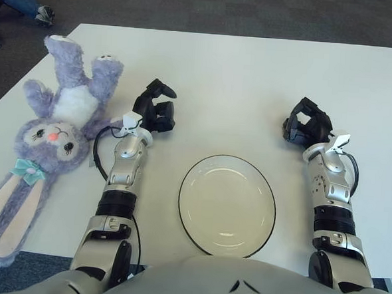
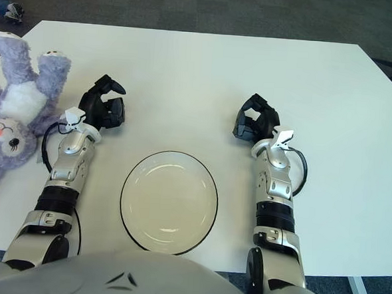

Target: Put the doll into the plate.

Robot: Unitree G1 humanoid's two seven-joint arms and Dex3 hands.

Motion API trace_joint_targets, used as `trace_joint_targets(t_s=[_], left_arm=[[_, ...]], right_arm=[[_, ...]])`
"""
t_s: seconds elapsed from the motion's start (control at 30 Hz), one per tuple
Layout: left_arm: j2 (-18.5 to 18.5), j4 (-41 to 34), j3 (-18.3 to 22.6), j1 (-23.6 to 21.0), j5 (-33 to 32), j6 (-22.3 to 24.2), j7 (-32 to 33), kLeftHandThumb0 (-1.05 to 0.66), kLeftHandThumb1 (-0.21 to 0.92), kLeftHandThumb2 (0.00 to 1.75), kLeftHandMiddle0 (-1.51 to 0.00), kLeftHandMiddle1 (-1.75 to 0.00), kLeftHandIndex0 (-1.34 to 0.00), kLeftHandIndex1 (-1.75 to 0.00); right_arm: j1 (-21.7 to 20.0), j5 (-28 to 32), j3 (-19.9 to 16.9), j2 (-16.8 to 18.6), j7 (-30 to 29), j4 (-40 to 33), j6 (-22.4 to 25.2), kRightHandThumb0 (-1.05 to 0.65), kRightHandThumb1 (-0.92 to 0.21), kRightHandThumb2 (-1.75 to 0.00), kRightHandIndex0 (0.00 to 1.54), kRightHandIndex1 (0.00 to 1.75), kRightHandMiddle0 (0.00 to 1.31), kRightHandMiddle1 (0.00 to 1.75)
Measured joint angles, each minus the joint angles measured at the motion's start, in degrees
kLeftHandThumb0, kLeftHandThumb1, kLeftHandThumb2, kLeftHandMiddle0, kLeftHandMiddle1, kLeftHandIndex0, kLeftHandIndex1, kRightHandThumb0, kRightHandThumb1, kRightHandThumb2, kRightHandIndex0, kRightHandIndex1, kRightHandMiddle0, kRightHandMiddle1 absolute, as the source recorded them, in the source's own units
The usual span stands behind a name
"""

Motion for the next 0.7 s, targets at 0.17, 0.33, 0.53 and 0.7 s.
trace_joint_targets(t_s=[0.17,0.33,0.53,0.7], left_arm=[[-0.05,-0.04,0.0,0.01,-0.05,0.1,0.0,-0.43,0.46,1.13,-1.2,-1.75,-0.5,-1.75],[-0.06,-0.03,0.01,0.01,-0.05,0.11,0.0,-0.43,0.47,1.13,-1.2,-1.75,-0.49,-1.75],[-0.06,-0.01,0.01,0.01,-0.05,0.11,0.0,-0.43,0.47,1.13,-1.2,-1.75,-0.49,-1.75],[-0.06,0.08,0.03,0.0,-0.05,0.11,0.0,-0.43,0.46,1.14,-1.2,-1.75,-0.5,-1.75]], right_arm=[[0.0,0.01,-0.01,-0.06,0.04,0.0,0.03,-0.51,-0.24,-1.42,1.33,1.75,0.68,1.75],[0.0,0.05,-0.02,-0.18,0.52,0.07,0.03,-0.51,-0.24,-1.42,1.33,1.75,0.68,1.75],[-0.04,0.19,-0.06,-0.4,1.13,0.29,-0.02,-0.51,-0.24,-1.42,1.33,1.75,0.68,1.75],[-0.23,0.29,-0.13,-0.49,1.54,0.72,-0.25,-0.51,-0.24,-1.42,1.33,1.75,0.68,1.75]])
